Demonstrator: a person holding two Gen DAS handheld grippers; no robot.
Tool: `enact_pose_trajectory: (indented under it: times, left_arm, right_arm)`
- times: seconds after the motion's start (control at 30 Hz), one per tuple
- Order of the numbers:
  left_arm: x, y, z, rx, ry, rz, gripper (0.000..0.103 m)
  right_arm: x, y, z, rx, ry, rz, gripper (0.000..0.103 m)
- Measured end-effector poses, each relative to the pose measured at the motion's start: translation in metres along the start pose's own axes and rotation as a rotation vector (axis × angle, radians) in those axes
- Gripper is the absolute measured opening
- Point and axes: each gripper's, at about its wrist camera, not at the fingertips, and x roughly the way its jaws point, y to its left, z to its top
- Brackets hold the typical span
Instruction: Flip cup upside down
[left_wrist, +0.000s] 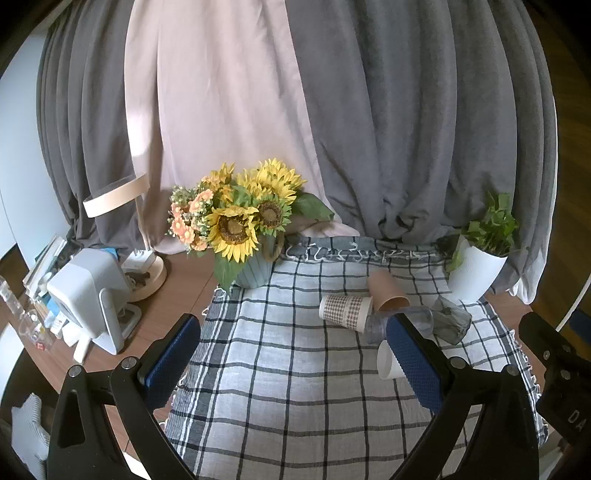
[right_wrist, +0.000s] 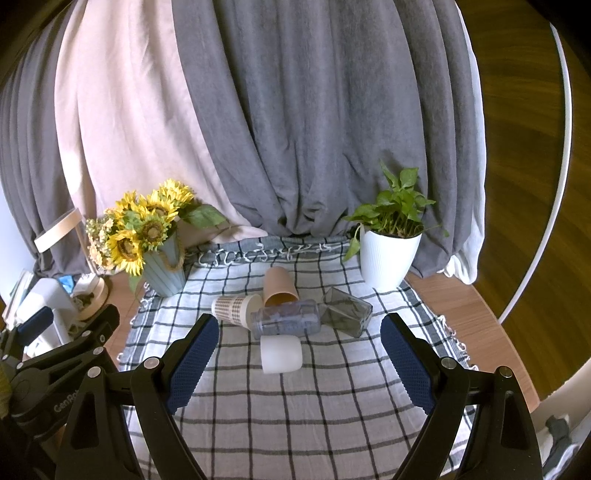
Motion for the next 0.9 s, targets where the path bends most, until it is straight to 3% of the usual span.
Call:
enact_pose_trajectory:
  times: [0.53,0.9]
  left_arm:
    - [0.043,-0.011,0.007,-0.002,0.102,-0.018,0.103]
    - [0.145,-0.024,0.013,-0.056,0.301,-0.014,0.103]
  right_arm:
    - [0.039,0.000,0.004,-0.008,0.077,0.015,0.092]
    - [0.158,-0.007,0.028,-0.001,0.310,0.117,0.092]
